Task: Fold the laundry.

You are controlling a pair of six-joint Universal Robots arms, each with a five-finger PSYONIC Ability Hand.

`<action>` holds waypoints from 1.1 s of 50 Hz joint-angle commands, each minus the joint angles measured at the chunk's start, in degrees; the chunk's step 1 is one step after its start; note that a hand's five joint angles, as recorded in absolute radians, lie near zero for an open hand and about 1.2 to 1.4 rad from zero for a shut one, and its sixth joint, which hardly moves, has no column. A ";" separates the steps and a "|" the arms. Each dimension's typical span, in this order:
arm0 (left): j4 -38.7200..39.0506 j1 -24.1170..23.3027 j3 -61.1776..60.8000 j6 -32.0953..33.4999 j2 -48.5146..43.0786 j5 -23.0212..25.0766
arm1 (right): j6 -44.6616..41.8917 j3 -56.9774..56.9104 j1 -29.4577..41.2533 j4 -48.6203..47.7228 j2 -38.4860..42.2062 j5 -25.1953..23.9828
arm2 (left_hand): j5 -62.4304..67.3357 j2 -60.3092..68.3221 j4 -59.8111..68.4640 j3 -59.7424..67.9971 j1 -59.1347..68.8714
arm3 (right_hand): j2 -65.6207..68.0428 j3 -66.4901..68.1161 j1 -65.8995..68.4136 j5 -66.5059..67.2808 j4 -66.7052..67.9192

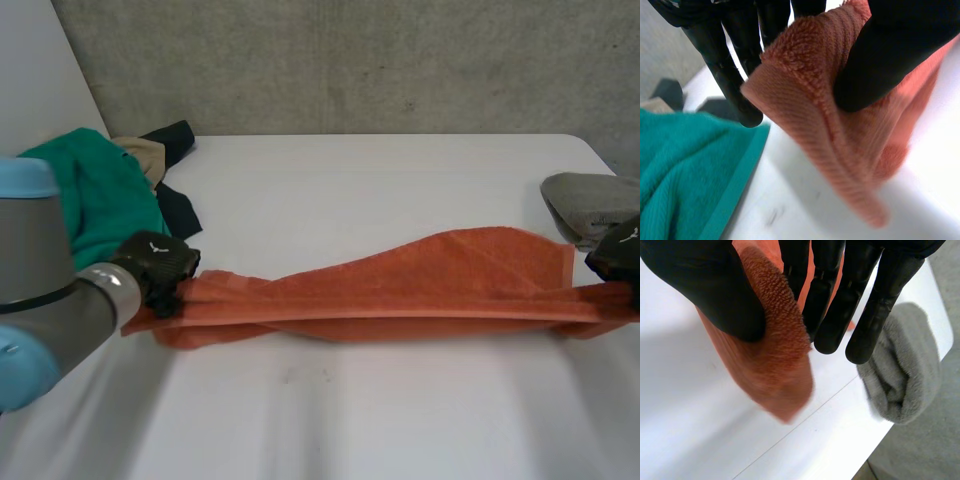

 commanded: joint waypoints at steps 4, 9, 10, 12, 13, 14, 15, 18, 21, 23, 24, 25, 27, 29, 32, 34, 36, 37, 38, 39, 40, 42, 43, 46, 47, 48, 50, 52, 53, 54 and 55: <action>3.39 -1.95 29.75 6.98 -17.70 -9.69 | 2.12 -19.91 6.66 -11.45 14.57 5.18 | 13.71 11.54 11.14 11.73 15.88 | 12.99 12.11 24.44 13.99 11.93; 18.05 -2.48 42.00 7.77 -18.94 -9.33 | 3.95 -31.33 10.35 -35.47 14.75 5.72 | 13.71 11.54 11.14 11.73 15.88 | 12.99 12.11 24.44 13.99 11.93; 21.74 -2.57 43.32 7.86 -18.77 -9.33 | 4.57 -32.14 10.62 -40.17 14.49 5.63 | 13.71 11.54 11.14 11.73 15.88 | 12.99 12.11 24.44 13.99 11.93; 32.78 -2.57 45.44 7.78 -17.46 -9.51 | 6.59 -32.50 10.80 -53.31 13.00 5.19 | 13.71 11.54 11.14 11.73 15.88 | 12.99 12.11 24.44 13.99 11.93; 36.33 -2.48 45.45 7.69 -16.75 -9.60 | 7.21 -32.32 10.88 -57.05 12.12 5.10 | 13.71 11.54 11.14 11.73 15.88 | 12.99 12.11 24.44 13.99 11.93; 39.42 -2.48 45.45 7.51 -15.88 -9.68 | 7.74 -32.15 10.88 -60.49 11.42 5.01 | 13.71 11.54 11.14 11.73 15.88 | 12.99 12.11 24.44 13.99 11.93; 42.14 -2.31 45.53 7.42 -15.08 -9.77 | 8.26 -31.80 11.06 -63.13 10.89 4.84 | 13.71 11.54 11.14 11.73 15.88 | 12.99 12.11 24.44 13.99 11.93; 45.16 -2.74 45.01 6.64 -14.20 -9.68 | 9.93 -31.35 11.67 -64.65 10.18 4.31 | 13.71 11.54 11.14 11.73 15.88 | 12.99 12.11 24.44 13.99 11.93; 41.92 -2.31 42.91 4.18 -13.85 -9.69 | 12.13 -29.78 12.03 -62.72 10.18 4.22 | 13.71 11.54 11.14 11.73 15.88 | 12.99 12.11 24.44 13.99 11.93; 39.20 -1.87 38.80 1.38 -13.58 -9.68 | 13.62 -27.68 12.03 -61.67 10.00 4.13 | 13.71 11.54 11.14 11.73 15.88 | 12.99 12.11 24.44 13.99 11.93; 38.66 -1.69 37.55 0.66 -13.41 -9.68 | 14.24 -26.62 12.03 -61.31 9.92 4.13 | 13.71 11.54 11.14 11.73 15.88 | 12.99 12.11 24.44 13.99 11.93; 38.22 -1.17 35.10 -0.39 -12.88 -9.68 | 15.03 -25.48 12.03 -61.05 9.91 4.13 | 13.71 11.54 11.14 11.73 15.88 | 12.99 12.11 24.44 13.99 11.93; 38.22 -0.46 32.37 -1.36 -12.44 -9.60 | 16.44 -22.14 12.12 -60.78 9.91 4.13 | 13.71 11.54 11.14 11.73 15.88 | 12.99 12.11 24.44 13.99 11.93; 38.30 0.42 27.64 -2.24 -12.00 -9.34 | 17.23 -18.55 12.03 -60.35 10.18 4.05 | 13.71 11.54 11.14 11.73 15.88 | 12.99 12.11 24.44 13.99 11.93; 38.48 0.25 23.14 -2.42 -12.17 -8.81 | 17.67 -14.49 11.94 -59.21 10.70 3.96 | 13.71 11.54 11.14 11.73 15.88 | 12.99 12.11 24.44 13.99 11.93; 38.48 0.16 21.72 -2.42 -12.79 -8.19 | 17.76 -11.50 12.03 -57.27 12.81 3.87 | 13.71 11.54 11.14 11.73 15.88 | 12.99 12.11 24.44 13.99 11.93; 38.39 0.16 19.45 -2.42 -14.01 -6.71 | 17.76 -9.74 12.03 -55.78 14.48 3.52 | 13.71 11.54 11.14 11.73 15.88 | 12.99 12.11 24.44 13.99 11.93; 38.39 0.07 18.82 -2.51 -14.80 -6.44 | 17.85 -8.25 12.03 -54.03 16.22 3.43 | 13.71 11.54 11.14 11.73 15.88 | 12.99 12.11 24.44 13.99 11.93; 38.39 0.07 18.03 -2.42 -15.94 -5.91 | 17.85 -7.72 11.94 -53.41 16.85 3.34 | 13.71 11.54 11.14 11.73 15.88 | 12.99 12.11 24.44 13.99 11.93; 37.96 -0.11 16.89 -2.16 -17.87 -5.30 | 17.85 -7.28 11.94 -52.62 17.55 3.43 | 13.71 11.54 11.14 11.73 15.88 | 12.99 12.11 24.44 13.99 11.93; 37.78 -0.19 16.45 -2.07 -18.58 -5.20 | 17.94 -6.31 11.94 -50.96 19.13 3.34 | 13.71 11.54 11.14 11.73 15.88 | 12.99 12.11 24.44 13.99 11.93; 37.51 -0.63 15.39 -1.89 -19.82 -5.20 | 17.94 -5.69 11.85 -49.45 20.28 3.43 | 13.71 11.54 11.14 11.73 15.88 | 12.99 12.11 24.44 13.99 11.93; 36.99 -1.24 14.35 -1.81 -20.17 -5.20 | 18.02 -5.43 11.76 -48.58 20.55 3.52 | 13.71 11.54 11.14 11.73 15.88 | 12.99 12.11 24.44 13.99 11.93; 35.23 -1.69 11.97 -1.81 -20.26 -5.29 | 18.38 -4.37 11.41 -45.23 20.81 3.61 | 13.71 11.54 11.14 11.73 15.88 | 12.99 12.11 24.44 13.99 11.93; 33.49 -1.69 10.48 -1.81 -19.83 -5.38 | 18.29 -4.11 11.41 -44.27 20.64 3.69 | 13.71 11.54 11.14 11.73 15.88 | 12.99 12.11 24.44 13.99 11.93; 32.34 -1.78 9.68 -1.81 -19.65 -5.47 | 17.94 -3.59 11.33 -42.17 20.29 3.78 | 13.71 11.54 11.14 11.73 15.88 | 12.99 12.11 24.44 13.99 11.93; 28.14 -1.95 7.32 -1.28 -17.82 -5.64 | 17.67 -2.88 11.41 -39.61 19.32 3.87 | 13.71 11.54 11.14 11.73 15.88 | 12.99 12.11 24.44 13.99 11.93; 25.22 -1.69 5.90 -0.58 -15.79 -5.64 | 17.24 -1.56 11.15 -35.40 17.13 3.78 | 13.71 11.54 11.14 11.73 15.88 | 12.99 12.11 24.44 13.99 11.93; 23.73 -1.34 5.11 -0.23 -14.56 -5.64 | 17.06 -1.04 10.97 -33.82 16.25 3.70 | 13.71 11.54 11.14 11.73 15.88 | 12.99 12.11 24.44 13.99 11.93; 20.84 -1.34 3.54 0.47 -12.81 -5.64 | 16.97 -0.51 10.54 -32.23 15.29 3.61 | 13.71 11.54 11.14 11.73 15.88 | 12.99 12.11 24.44 13.99 11.93; 19.42 -1.25 2.83 0.83 -11.83 -5.64 | 16.45 0.63 9.49 -29.17 13.36 3.43 | 13.71 11.54 11.14 11.73 15.88 | 12.99 12.11 24.44 13.99 11.93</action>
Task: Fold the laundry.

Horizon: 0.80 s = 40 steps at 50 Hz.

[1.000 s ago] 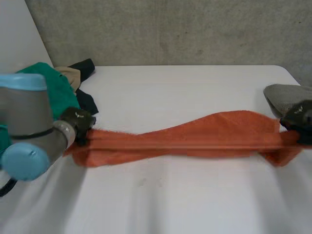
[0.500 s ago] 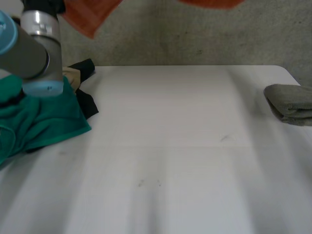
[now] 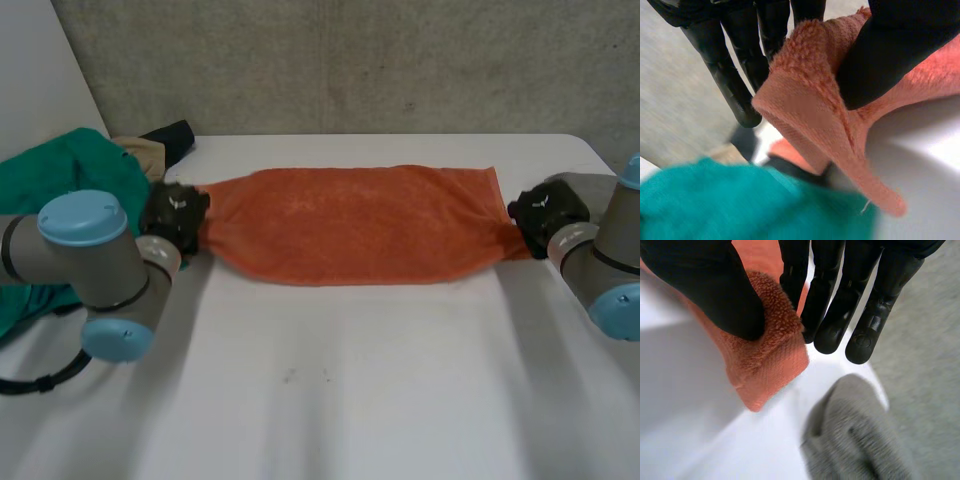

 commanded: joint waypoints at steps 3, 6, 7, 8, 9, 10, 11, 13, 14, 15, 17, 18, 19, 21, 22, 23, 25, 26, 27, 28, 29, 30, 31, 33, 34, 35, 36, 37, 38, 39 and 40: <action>-17.77 0.40 -10.25 3.20 10.62 -0.40 | -3.11 5.61 -3.84 16.85 -9.16 -0.74 | 12.75 11.41 11.09 11.59 15.88 | 12.99 12.11 24.44 13.11 11.91; -22.87 0.14 -14.20 3.55 14.66 -0.32 | -7.24 9.04 -6.22 21.86 -12.41 -0.82 | 12.75 11.41 11.09 11.59 15.88 | 12.99 12.11 24.44 13.11 11.91; -24.11 0.05 -15.18 3.55 15.63 -0.23 | -10.12 11.40 -7.35 23.70 -14.34 -0.48 | 12.75 11.41 11.09 11.59 15.88 | 12.99 12.11 24.44 13.11 11.91; -25.34 0.05 -16.24 3.55 16.60 -0.23 | -11.63 12.72 -7.97 24.50 -15.40 -0.21 | 12.75 11.41 11.09 11.59 15.88 | 12.99 12.11 24.44 13.11 11.91; -26.49 -0.04 -17.12 3.55 17.57 -0.23 | -13.29 14.30 -8.68 25.20 -16.63 -0.04 | 12.75 11.41 11.09 11.59 15.88 | 12.99 12.11 24.44 13.11 11.91; -28.85 -0.22 -19.13 3.73 19.41 -0.23 | -15.05 15.97 -9.29 25.99 -17.95 0.05 | 12.75 11.41 11.09 11.59 15.88 | 12.99 12.11 24.44 13.11 11.91; -30.09 -0.22 -20.10 3.90 20.29 -0.23 | -18.55 19.12 -10.52 27.13 -20.57 0.32 | 12.75 11.41 11.09 11.59 15.88 | 12.99 12.11 24.44 13.11 11.91; -32.81 -0.39 -22.04 4.69 21.88 -0.14 | -21.91 22.13 -11.75 28.02 -23.05 0.58 | 12.75 11.41 11.09 11.59 15.88 | 12.99 12.11 24.44 13.11 11.91; -35.52 -0.48 -23.53 6.26 23.45 -0.14 | -23.32 23.36 -12.54 28.37 -24.28 0.67 | 12.75 11.41 11.09 11.59 15.88 | 12.99 12.11 24.44 13.11 11.91; -36.68 -0.57 -23.98 7.24 24.16 -0.14 | -25.42 25.55 -14.03 28.46 -26.12 0.67 | 12.75 11.41 11.09 11.59 15.88 | 12.99 12.11 24.44 13.11 11.91; -38.44 -0.66 -24.77 9.26 25.22 -0.14 | -27.19 27.06 -15.44 28.46 -27.45 0.32 | 12.75 11.41 11.09 11.59 15.88 | 12.99 12.11 24.44 13.11 11.91; -39.06 -0.66 -25.03 10.92 25.75 -0.14 | -27.72 27.59 -16.06 28.46 -27.80 0.23 | 12.75 11.41 11.09 11.59 15.88 | 12.99 12.11 24.44 13.11 11.91; -38.89 -0.66 -25.04 11.37 25.84 -0.14 | -28.25 28.11 -16.59 28.55 -27.98 0.06 | 12.75 11.41 11.09 11.59 15.88 | 12.99 12.11 24.44 13.11 11.91; -38.19 -0.40 -24.51 11.90 25.84 -0.14 | -28.25 27.94 -16.59 28.38 -27.89 -0.12 | 12.75 11.41 11.09 11.59 15.88 | 12.99 12.11 24.44 13.11 11.91; -36.97 0.04 -23.81 11.99 25.58 -0.14 | -28.25 27.68 -16.51 28.20 -27.89 -0.03 | 12.75 11.41 11.09 11.59 15.88 | 12.99 12.11 24.44 13.11 11.91; -36.26 0.13 -23.28 11.99 25.49 -0.05 | -28.25 27.07 -16.42 27.68 -27.54 0.05 | 12.75 11.41 11.09 11.59 15.88 | 12.99 12.11 24.44 13.11 11.91; -34.33 0.13 -21.79 11.82 24.79 -0.14 | -28.25 25.84 -16.42 26.36 -26.49 0.23 | 12.75 11.41 11.09 11.59 15.88 | 12.99 12.11 24.44 13.11 11.91; -32.23 -0.13 -20.39 11.64 23.65 -0.14 | -28.17 24.88 -16.33 25.31 -25.53 0.32 | 12.75 11.41 11.09 11.59 15.88 | 12.99 12.11 24.44 13.11 11.91; -31.08 -0.22 -19.59 11.64 22.77 -0.23 | -27.99 22.87 -15.89 22.69 -23.00 0.67 | 12.75 11.41 11.09 11.59 15.88 | 12.99 12.11 24.44 13.11 11.91; -29.85 -0.22 -18.89 11.64 21.89 -0.32 | -27.73 21.80 -15.37 21.27 -21.84 0.76 | 12.75 11.41 11.09 11.59 15.88 | 12.99 12.11 24.44 13.11 11.91; -28.53 -0.22 -18.19 11.64 20.93 -0.40 | -27.29 20.75 -14.67 19.95 -20.52 0.84 | 12.75 11.41 11.09 11.59 15.88 | 12.99 12.11 24.44 13.11 11.91; -26.08 -0.13 -16.61 11.55 19.09 -0.49 | -26.76 19.78 -13.79 18.63 -19.38 0.93 | 12.75 11.41 11.09 11.59 15.88 | 12.99 12.11 24.44 13.11 11.91; -24.84 -0.22 -15.82 11.55 18.12 -0.58 | -25.54 17.77 -11.78 16.44 -17.28 0.93 | 12.75 11.41 11.09 11.59 15.88 | 12.99 12.11 24.44 13.11 11.91; -22.73 -0.22 -14.32 11.38 16.36 -0.75 | -24.13 15.65 -10.18 14.67 -15.07 0.85 | 12.75 11.41 11.09 11.59 15.88 | 12.99 12.11 24.44 13.11 11.91; -20.81 -0.56 -13.01 10.94 14.69 -1.45 | -23.60 14.59 -9.48 13.88 -14.10 0.85 | 12.75 11.41 11.09 11.59 15.88 | 12.99 12.11 24.44 13.11 11.91; -20.00 -0.66 -12.39 10.76 13.89 -1.98 | -22.72 12.76 -8.69 12.57 -12.00 0.85 | 12.75 11.41 11.09 11.59 15.88 | 12.99 12.11 24.44 13.11 11.91; -19.12 -0.74 -11.77 10.50 13.36 -2.77 | -22.37 11.95 -8.34 11.95 -11.03 0.93 | 12.75 11.41 11.09 11.59 15.88 | 12.99 12.11 24.44 13.11 11.91; -18.42 -0.74 -11.16 10.32 12.75 -3.56 | -22.10 11.16 -8.07 11.24 -10.15 1.11 | 12.75 11.41 11.09 11.59 15.88 | 12.99 12.11 24.44 13.11 11.91; -16.93 -0.83 -9.93 9.89 11.79 -5.31 | -21.93 9.76 -7.72 10.02 -8.66 1.37 | 12.75 11.41 11.09 11.59 15.88 | 12.99 12.11 24.44 13.11 11.91; -16.40 -0.83 -9.40 9.71 11.34 -6.11 | -21.92 9.05 -7.63 9.31 -8.03 1.46 | 12.75 11.41 11.09 11.59 15.88 | 12.99 12.11 24.44 13.11 11.91; -15.87 -1.01 -8.87 9.62 10.82 -6.90 | -21.92 8.18 -7.45 8.52 -7.33 1.63 | 12.75 11.41 11.09 11.59 15.88 | 12.99 12.11 24.44 13.11 11.91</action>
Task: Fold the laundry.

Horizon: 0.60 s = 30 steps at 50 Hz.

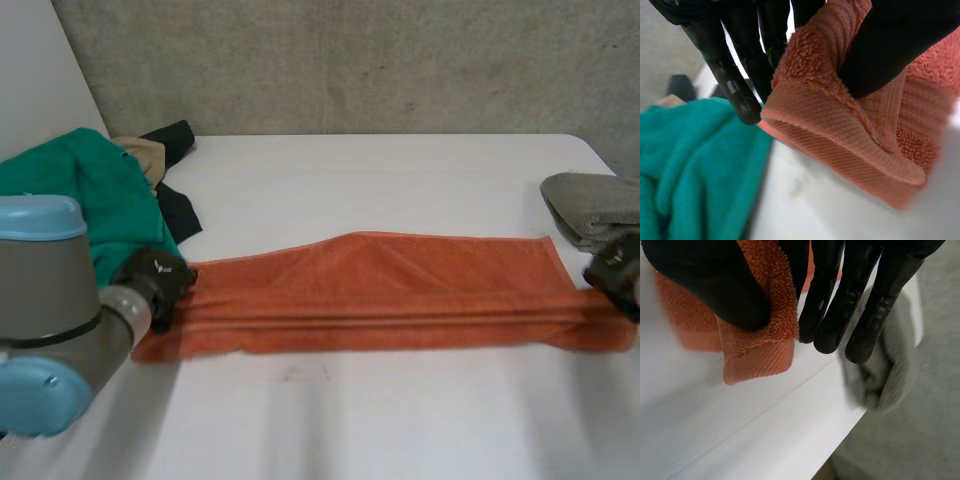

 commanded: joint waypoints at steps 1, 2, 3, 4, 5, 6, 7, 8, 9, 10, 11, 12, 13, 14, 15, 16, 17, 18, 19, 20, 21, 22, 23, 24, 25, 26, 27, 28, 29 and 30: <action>7.34 -0.73 5.91 -1.61 -6.12 -6.06 | 2.65 -8.11 3.55 -7.07 8.38 0.73 | 12.75 11.41 11.09 11.59 15.88 | 12.99 12.11 24.44 12.94 11.91; 7.96 -0.99 7.04 -1.70 -7.17 -6.94 | 2.65 -9.24 4.33 -8.21 9.61 0.65 | 12.75 11.41 11.09 11.59 15.88 | 12.99 12.11 24.44 12.94 11.91; 8.22 -0.99 7.66 -1.70 -7.79 -7.12 | 2.65 -9.86 4.77 -8.65 10.23 0.65 | 12.75 11.41 11.09 11.59 15.88 | 12.99 12.11 24.44 12.94 11.91; 8.49 -1.08 8.28 -1.70 -8.31 -7.21 | 2.56 -10.57 5.30 -9.09 11.02 0.65 | 12.75 11.41 11.09 11.59 15.88 | 12.99 12.11 24.44 12.94 11.91; 8.75 -1.08 9.59 -1.61 -9.54 -7.30 | 2.47 -11.27 5.74 -9.53 11.72 0.65 | 12.75 11.41 11.09 11.59 15.88 | 12.99 12.11 24.44 12.94 11.91; 8.93 -1.08 10.13 -1.61 -10.16 -7.30 | 2.30 -13.02 6.53 -10.23 13.38 0.73 | 12.75 11.41 11.09 11.59 15.88 | 12.99 12.11 24.44 12.94 11.91; 9.02 -0.99 10.74 -1.61 -10.86 -7.21 | 2.29 -13.91 6.80 -10.59 14.18 0.73 | 12.75 11.41 11.09 11.59 15.88 | 12.99 12.11 24.44 12.94 11.91; 9.19 -0.99 11.36 -1.70 -11.48 -7.21 | 2.38 -14.78 6.97 -11.03 14.97 0.73 | 12.75 11.41 11.09 11.59 15.88 | 12.99 12.11 24.44 12.94 11.91; 9.63 -0.99 12.67 -1.61 -12.88 -7.21 | 2.47 -15.66 7.06 -11.46 15.76 0.73 | 12.75 11.41 11.09 11.59 15.88 | 12.99 12.11 24.44 12.94 11.91; 9.89 -1.08 13.29 -1.61 -13.59 -7.21 | 2.30 -17.41 7.15 -12.51 17.42 0.73 | 12.75 11.41 11.09 11.59 15.88 | 12.99 12.11 24.44 12.94 11.91; 10.07 -1.08 13.90 -1.70 -14.20 -7.21 | 2.21 -18.21 7.24 -13.13 18.22 0.73 | 12.75 11.41 11.09 11.59 15.88 | 12.99 12.11 24.44 12.94 11.91; 10.42 -1.08 14.35 -1.61 -14.82 -7.13 | 2.12 -19.09 7.24 -13.75 18.93 0.82 | 12.75 11.41 11.09 11.59 15.88 | 12.99 12.11 24.44 12.94 11.91; 11.12 -1.17 15.31 -1.61 -15.78 -7.13 | 2.12 -19.80 7.24 -14.36 19.63 0.82 | 12.75 11.41 11.09 11.59 15.88 | 12.99 12.11 24.44 12.94 11.91; 11.47 -1.17 15.66 -1.61 -16.23 -7.13 | 2.03 -21.19 7.41 -15.67 21.03 0.82 | 12.75 11.41 11.09 11.59 15.88 | 12.99 12.11 24.44 12.94 11.91; 11.91 -1.17 16.10 -1.61 -16.58 -7.13 | 2.03 -21.64 7.50 -16.30 21.74 0.82 | 9.44 8.10 7.78 8.28 12.57 | 12.99 12.11 24.44 12.94 11.91; 12.35 -1.17 16.46 -1.61 -16.84 -7.04 | 2.03 -22.00 7.68 -16.91 22.27 0.82 | -2.75 -4.09 -4.41 -3.91 0.38 | 8.88 8.00 20.34 8.84 7.81; 13.31 -1.34 16.63 -1.26 -17.02 -7.04 | 1.94 -22.35 8.03 -17.61 22.71 0.82 | -36.35 -37.69 -38.01 -37.51 -33.21 | -11.81 -12.69 -0.36 -11.85 -12.88; 13.76 -1.43 16.64 -0.91 -17.02 -7.04 | 2.03 -22.61 8.55 -19.01 23.32 1.08 | -49.84 -51.18 -51.50 -51.00 -46.71 | -53.32 -54.19 -41.86 -53.36 -54.39; 14.11 -1.52 16.72 -0.82 -16.93 -7.04 | 2.03 -22.70 8.64 -19.72 23.50 1.43 | -54.47 -55.81 -56.13 -55.63 -51.34 | -57.01 -57.89 -45.56 -57.06 -58.09; 14.29 -1.61 16.90 -0.82 -16.93 -7.04 | 2.03 -22.70 8.82 -20.60 23.42 1.70 | -54.68 -56.02 -56.34 -55.84 -51.55 | -57.01 -57.89 -45.56 -57.06 -58.09; 14.20 -1.78 16.90 -0.82 -16.59 -6.78 | 2.29 -22.70 8.91 -21.04 23.16 2.14 | -56.52 -57.86 -58.18 -57.68 -53.38 | -57.01 -57.89 -45.56 -57.06 -58.09; 14.20 -1.87 16.72 -0.82 -16.32 -6.77 | 3.34 -22.53 9.17 -21.66 22.28 2.92 | -57.03 -58.37 -58.69 -58.20 -53.90 | -57.01 -57.89 -45.56 -57.06 -58.09; 14.12 -2.05 16.46 -0.82 -16.06 -6.77 | 3.78 -22.01 9.26 -21.75 21.67 3.02 | -57.04 -58.38 -58.70 -58.20 -53.91 | -57.01 -57.89 -45.56 -57.06 -58.09; 14.03 -2.22 16.02 -0.82 -15.53 -6.77 | 4.31 -21.39 9.35 -21.75 20.70 3.02 | -57.04 -58.38 -58.70 -58.20 -53.91 | -57.01 -57.89 -45.56 -57.06 -58.09; 14.03 -2.31 15.76 -0.82 -15.01 -6.77 | 5.19 -20.78 9.44 -21.67 19.65 2.93 | -57.04 -58.38 -58.70 -58.20 -53.91 | -57.01 -57.89 -45.56 -57.06 -58.09; 13.94 -2.22 14.36 -0.90 -12.39 -6.69 | 7.11 -19.12 9.09 -21.49 17.46 2.41 | -57.04 -58.38 -58.70 -58.20 -53.91 | -57.01 -57.89 -45.56 -57.06 -58.09; 13.94 -2.14 13.74 -0.91 -11.58 -6.60 | 8.35 -18.23 8.82 -21.40 16.22 1.97 | -57.04 -58.38 -58.70 -58.20 -53.91 | -57.01 -57.89 -45.56 -57.06 -58.09; 14.03 -1.79 11.65 -0.91 -9.40 -6.34 | 9.84 -17.52 8.56 -21.40 15.08 1.36 | -57.04 -58.38 -58.70 -58.20 -53.91 | -57.01 -57.89 -45.56 -57.06 -58.09; 14.11 -1.70 10.76 -0.91 -8.59 -5.99 | 12.55 -15.95 8.21 -21.23 12.46 -0.39 | -57.04 -58.38 -58.70 -58.20 -53.91 | -57.01 -57.89 -45.56 -57.06 -58.09; 14.12 -1.61 9.88 -0.91 -7.71 -5.46 | 13.71 -15.07 7.95 -20.96 11.13 -1.71 | -57.04 -58.38 -58.70 -58.20 -53.91 | -57.01 -57.89 -45.56 -57.06 -58.09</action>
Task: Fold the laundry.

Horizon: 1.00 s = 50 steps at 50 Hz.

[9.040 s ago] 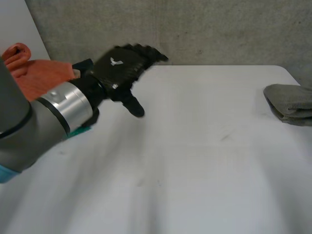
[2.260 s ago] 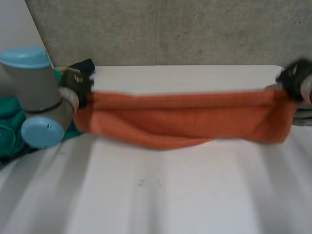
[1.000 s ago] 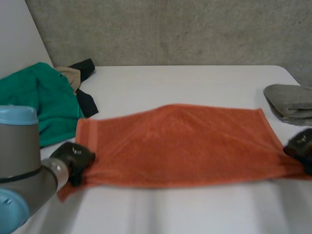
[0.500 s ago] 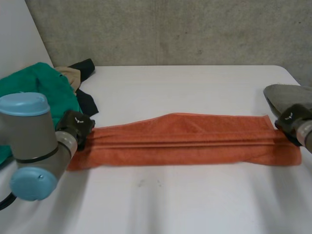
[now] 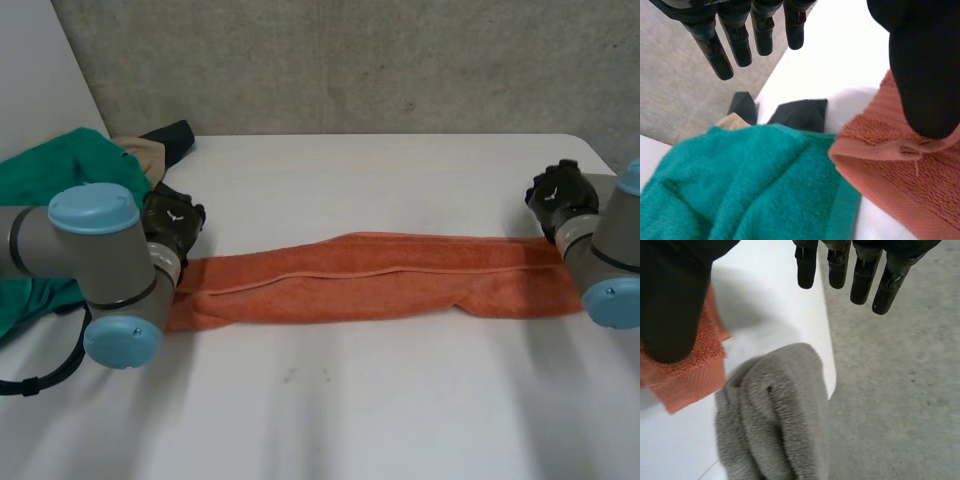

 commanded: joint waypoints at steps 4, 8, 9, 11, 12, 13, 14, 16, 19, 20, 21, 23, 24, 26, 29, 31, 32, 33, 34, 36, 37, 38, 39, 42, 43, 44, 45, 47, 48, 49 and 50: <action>-0.11 0.59 -9.38 0.14 9.00 6.46 | 10.70 8.85 -3.09 4.92 -13.55 -11.47 | -2.55 -1.66 -1.48 -1.88 -1.07 | -2.27 -1.83 -1.11 -3.58 -3.14; -0.20 1.47 -12.37 0.49 9.36 9.63 | 10.61 9.30 -5.29 11.87 -13.29 -16.75 | -2.38 -1.49 -1.31 -1.71 -0.90 | -2.27 -1.83 -1.11 -3.58 -3.14; -0.11 1.56 -12.72 0.49 9.27 9.90 | 10.61 9.30 -5.47 13.01 -13.11 -17.45 | -2.38 -1.49 -1.31 -1.71 -0.90 | -2.27 -1.83 -1.11 -3.58 -3.14; -0.02 1.82 -12.90 1.19 8.74 10.25 | 10.09 8.77 -5.82 14.51 -11.80 -18.34 | -2.38 -1.49 -1.31 -1.71 -0.90 | -2.27 -1.83 -1.11 -3.58 -3.14; 0.06 1.91 -12.73 1.63 8.57 10.25 | 9.82 8.42 -5.91 14.43 -11.19 -18.34 | -2.55 -1.65 -1.48 -1.87 -1.07 | -2.27 -1.83 -1.11 -3.58 -3.14; 0.33 1.91 -12.46 2.15 8.22 10.34 | 9.56 8.16 -5.99 14.34 -10.57 -18.34 | -2.55 -1.66 -1.48 -1.88 -1.07 | -2.27 -1.83 -1.11 -3.58 -3.14; 0.85 2.09 -11.85 3.38 6.82 10.34 | 9.12 7.89 -6.17 14.17 -9.95 -18.43 | -2.22 -1.32 -1.15 -1.54 -0.74 | -2.27 -1.83 -1.11 -3.58 -3.14; 1.73 2.35 -10.62 4.96 4.97 10.25 | 7.72 6.66 -6.61 13.47 -8.20 -18.43 | -1.88 -0.98 -0.81 -1.20 -0.40 | -2.27 -1.83 -1.11 -3.58 -3.14; 2.88 3.75 -7.98 7.51 2.15 10.25 | 6.66 5.26 -6.52 11.97 -5.91 -18.34 | -1.54 -0.65 -0.47 -0.87 -0.06 | -2.27 -1.83 -1.11 -3.58 -3.14; 3.05 4.02 -7.46 7.95 1.71 10.25 | 6.57 4.73 -6.44 11.53 -5.38 -18.34 | -1.37 -0.48 -0.31 -0.70 0.11 | -2.27 -1.83 -1.11 -3.58 -3.14; 3.40 4.11 -6.15 8.31 1.01 10.34 | 6.48 4.38 -6.44 10.92 -4.86 -18.34 | -1.21 -0.31 -0.14 -0.53 0.27 | -2.27 -1.83 -1.11 -3.58 -3.14; 3.67 4.02 -4.73 8.40 0.04 10.34 | 6.66 3.06 -6.26 8.81 -3.36 -18.34 | -0.87 0.02 0.20 -0.19 0.61 | -2.27 -1.83 -1.11 -3.58 -3.14; 3.76 4.02 -4.03 8.40 -0.48 10.42 | 6.74 2.62 -6.17 8.11 -2.83 -18.43 | -0.70 0.19 0.37 -0.03 0.78 | -2.27 -1.83 -1.11 -3.58 -3.14; 3.76 4.11 -2.18 8.40 -2.33 10.60 | 6.83 1.48 -6.00 5.83 -1.52 -18.34 | 0.14 1.04 1.21 0.82 1.62 | -2.27 -1.83 -1.11 -3.58 -3.14; 3.84 4.02 0.44 8.49 -4.35 10.69 | 7.27 -0.71 -5.91 3.19 -0.11 -18.25 | 0.14 1.04 1.21 0.82 1.62 | -2.27 -1.83 -1.11 -3.58 -3.14; 3.93 4.02 1.95 8.57 -5.41 10.69 | 7.45 -2.03 -5.82 2.13 0.77 -18.34 | 0.64 1.54 1.71 1.32 2.12 | -2.27 -1.83 -1.11 -3.58 -3.14; 3.93 4.02 2.74 8.57 -5.93 10.69 | 7.71 -2.82 -5.82 1.78 1.30 -18.34 | 0.65 1.54 1.71 1.32 2.13 | -2.27 -1.83 -1.11 -3.58 -3.14; 4.37 4.02 4.66 8.49 -6.98 10.78 | 8.41 -4.83 -5.82 1.08 2.78 -18.51 | 0.65 1.54 1.71 1.32 2.13 | -2.27 -1.83 -1.11 -3.58 -3.14; 4.72 4.02 5.81 8.49 -7.60 10.78 | 8.94 -5.98 -5.82 0.81 3.58 -18.78 | 0.81 1.71 1.88 1.49 2.29 | -2.27 -1.83 -1.11 -3.58 -3.14; 6.64 4.11 9.84 8.31 -9.27 10.60 | 10.52 -8.53 -5.82 0.20 5.51 -18.95 | 1.48 2.37 2.55 2.16 2.96 | -2.27 -1.83 -1.11 -3.58 -3.14; 7.44 4.11 11.26 8.31 -9.89 10.60 | 12.70 -11.59 -5.73 -0.59 7.70 -18.87 | 1.99 2.88 3.05 2.66 3.47 | -2.27 -1.83 -1.11 -3.58 -3.14; 8.23 4.20 12.66 8.22 -10.59 10.51 | 13.94 -13.19 -5.56 -1.12 8.67 -18.61 | 2.66 3.55 3.73 3.33 4.14 | -2.27 -1.83 -1.11 -3.58 -3.14; 8.76 4.20 13.98 8.22 -11.12 10.43 | 15.08 -14.86 -5.30 -1.65 9.64 -18.25 | 2.83 3.73 3.90 3.51 4.31 | -2.27 -1.83 -1.11 -3.58 -3.14; 9.91 4.20 17.94 8.22 -12.53 10.34 | 19.39 -20.83 -4.15 -3.32 13.68 -16.68 | 2.83 3.73 3.90 3.51 4.31 | -2.27 -1.83 -1.11 -3.58 -3.14; 9.91 4.20 18.38 8.22 -12.70 10.34 | 19.84 -21.89 -4.06 -3.41 14.39 -16.06 | 2.67 3.56 3.73 3.34 4.15 | -2.27 -1.83 -1.11 -3.58 -3.14; 9.91 4.28 18.91 8.22 -12.79 10.42 | 20.62 -23.47 -3.80 -3.59 15.44 -14.31 | 2.66 3.56 3.73 3.34 4.14 | -2.27 -1.83 -1.11 -3.58 -3.14; 9.82 4.28 18.83 8.22 -12.71 10.43 | 20.72 -23.92 -3.80 -3.59 15.71 -13.69 | 2.66 3.56 3.73 3.34 4.14 | -2.27 -1.83 -1.11 -3.58 -3.14; 9.56 3.94 18.31 8.48 -12.36 10.43 | 20.72 -23.84 -3.36 -3.59 15.72 -12.72 | 2.50 3.39 3.57 3.17 3.98 | -2.27 -1.83 -1.11 -3.58 -3.14; 9.47 3.67 17.87 8.49 -12.09 10.43 | 20.81 -23.66 -3.19 -3.50 15.45 -12.63 | 2.33 3.22 3.40 3.00 3.81 | -2.27 -1.83 -1.11 -3.58 -3.14; 9.29 3.41 17.34 8.49 -11.92 10.43 | 21.07 -23.31 -3.01 -3.41 15.10 -12.71 | 2.16 3.06 3.23 2.84 3.64 | -2.27 -1.83 -1.11 -3.58 -3.14; 9.03 3.41 15.42 8.49 -11.22 10.51 | 21.25 -21.92 -2.75 -3.06 13.71 -12.80 | 1.66 2.55 2.73 2.34 3.14 | -2.27 -1.83 -1.11 -3.58 -3.14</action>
